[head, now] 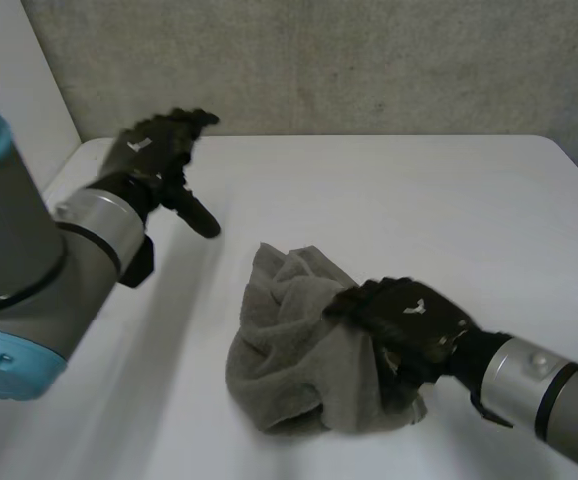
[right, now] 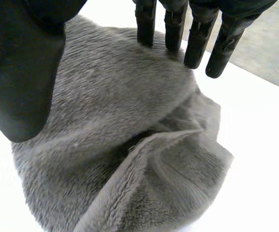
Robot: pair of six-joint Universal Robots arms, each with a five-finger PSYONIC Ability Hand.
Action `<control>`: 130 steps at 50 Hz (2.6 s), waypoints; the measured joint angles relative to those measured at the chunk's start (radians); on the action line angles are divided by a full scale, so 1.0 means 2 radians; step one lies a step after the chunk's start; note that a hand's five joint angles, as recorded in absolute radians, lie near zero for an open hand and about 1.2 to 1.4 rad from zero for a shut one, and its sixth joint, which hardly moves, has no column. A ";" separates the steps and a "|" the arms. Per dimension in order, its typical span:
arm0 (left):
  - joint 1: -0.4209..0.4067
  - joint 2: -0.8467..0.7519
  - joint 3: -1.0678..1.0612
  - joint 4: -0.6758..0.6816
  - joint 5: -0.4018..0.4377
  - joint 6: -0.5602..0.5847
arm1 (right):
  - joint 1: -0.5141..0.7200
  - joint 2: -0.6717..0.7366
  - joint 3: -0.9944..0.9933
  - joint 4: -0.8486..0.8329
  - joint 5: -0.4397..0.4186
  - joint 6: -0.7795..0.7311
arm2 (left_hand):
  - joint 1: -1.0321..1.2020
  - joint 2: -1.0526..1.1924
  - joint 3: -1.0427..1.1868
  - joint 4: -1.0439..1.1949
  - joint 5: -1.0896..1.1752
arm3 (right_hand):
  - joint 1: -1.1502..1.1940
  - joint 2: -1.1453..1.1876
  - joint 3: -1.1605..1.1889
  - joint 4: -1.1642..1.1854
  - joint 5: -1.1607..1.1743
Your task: Fold the towel.
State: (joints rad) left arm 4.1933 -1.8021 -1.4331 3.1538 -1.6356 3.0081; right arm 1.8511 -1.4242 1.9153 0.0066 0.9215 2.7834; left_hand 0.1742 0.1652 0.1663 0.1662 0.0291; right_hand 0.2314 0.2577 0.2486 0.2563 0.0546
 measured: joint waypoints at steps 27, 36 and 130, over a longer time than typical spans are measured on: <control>-0.050 -0.127 0.010 0.014 0.096 0.031 | -0.033 -0.016 -0.004 0.016 0.116 0.144 | 0.077 0.082 0.081 0.081 0.064 | 0.001 0.000 0.000 0.000 0.000; -0.051 -0.150 0.031 0.008 0.112 0.109 | -0.031 0.008 0.004 0.017 0.130 0.153 | 0.090 0.095 0.094 0.094 0.076 | 0.001 0.000 0.000 0.000 0.000; -0.121 -0.020 -0.176 0.106 -0.089 0.051 | 0.100 0.104 -0.039 -0.147 0.220 -0.059 | 0.107 0.109 0.109 0.109 0.088 | 0.558 0.537 0.544 0.541 0.564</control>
State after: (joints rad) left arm 3.9520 -1.8413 -1.7846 3.3653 -1.8130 3.1110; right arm 2.0516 -1.2160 1.8380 -0.2866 1.3607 2.6645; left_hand 0.3884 0.3837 0.3842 0.3846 0.2050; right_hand 1.3470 1.3311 1.3356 1.3389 1.1830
